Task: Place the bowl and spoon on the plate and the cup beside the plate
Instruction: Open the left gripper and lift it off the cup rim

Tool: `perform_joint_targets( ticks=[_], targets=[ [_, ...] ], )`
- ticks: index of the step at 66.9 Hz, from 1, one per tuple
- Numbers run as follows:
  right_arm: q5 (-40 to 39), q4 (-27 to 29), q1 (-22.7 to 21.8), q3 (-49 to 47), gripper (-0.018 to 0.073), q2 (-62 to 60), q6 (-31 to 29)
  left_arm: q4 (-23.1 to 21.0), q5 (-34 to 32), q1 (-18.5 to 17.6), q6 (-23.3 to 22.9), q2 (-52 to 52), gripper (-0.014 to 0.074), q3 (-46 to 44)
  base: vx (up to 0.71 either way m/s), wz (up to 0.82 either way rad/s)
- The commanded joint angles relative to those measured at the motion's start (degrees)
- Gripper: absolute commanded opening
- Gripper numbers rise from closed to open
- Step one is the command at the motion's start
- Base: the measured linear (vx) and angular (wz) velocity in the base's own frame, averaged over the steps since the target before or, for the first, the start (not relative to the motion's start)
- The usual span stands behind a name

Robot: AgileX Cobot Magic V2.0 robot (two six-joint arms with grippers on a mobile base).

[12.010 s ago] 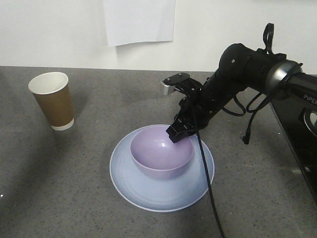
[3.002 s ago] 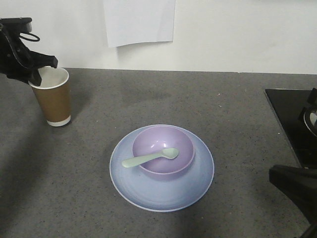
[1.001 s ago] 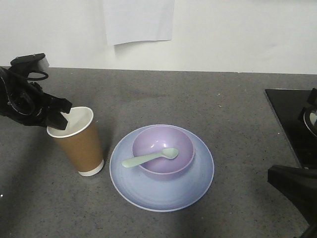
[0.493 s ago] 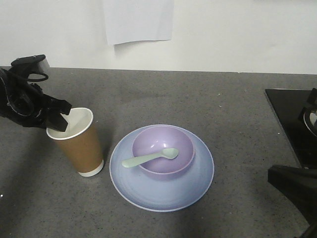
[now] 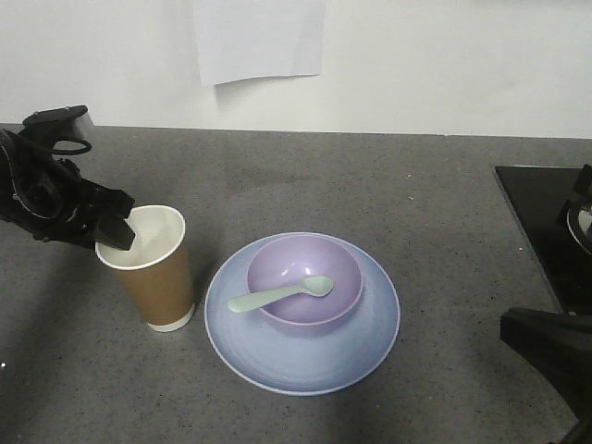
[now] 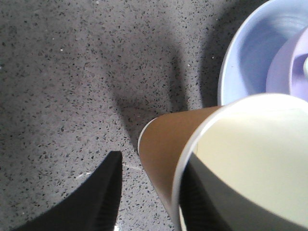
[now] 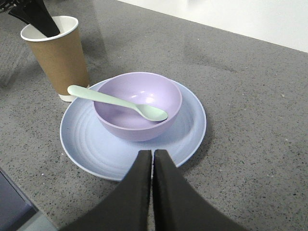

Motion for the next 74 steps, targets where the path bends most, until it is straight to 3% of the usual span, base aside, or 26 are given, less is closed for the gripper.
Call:
perform_joint_targets(
  ticks=[1, 23, 47, 74],
  targets=[
    [-3.77, 1.09, -0.16, -1.51, -0.0003, 0.03, -0.32, -1.92, -0.69, -0.29, -0.04, -1.97, 0.0302, -1.26, 0.0, 0.0],
    [-3.77, 1.09, -0.16, -1.51, -0.0003, 0.03, -0.32, -5.07, -0.64, -0.29, -0.02, -1.97, 0.0353, -1.26, 0.0, 0.0],
    [-3.76, 1.09, -0.16, -1.51, -0.0003, 0.03, -0.32, -5.12, -0.59, -0.29, -0.02, -2.16, 0.0386, -1.74, 0.0, 0.0],
    [-3.83, 1.09, -0.16, -1.51, -0.0003, 0.03, -0.32, -4.96, 8.1, -0.29, -0.75, -2.93, 0.0384, -11.71, 0.0, 0.0]
  ],
)
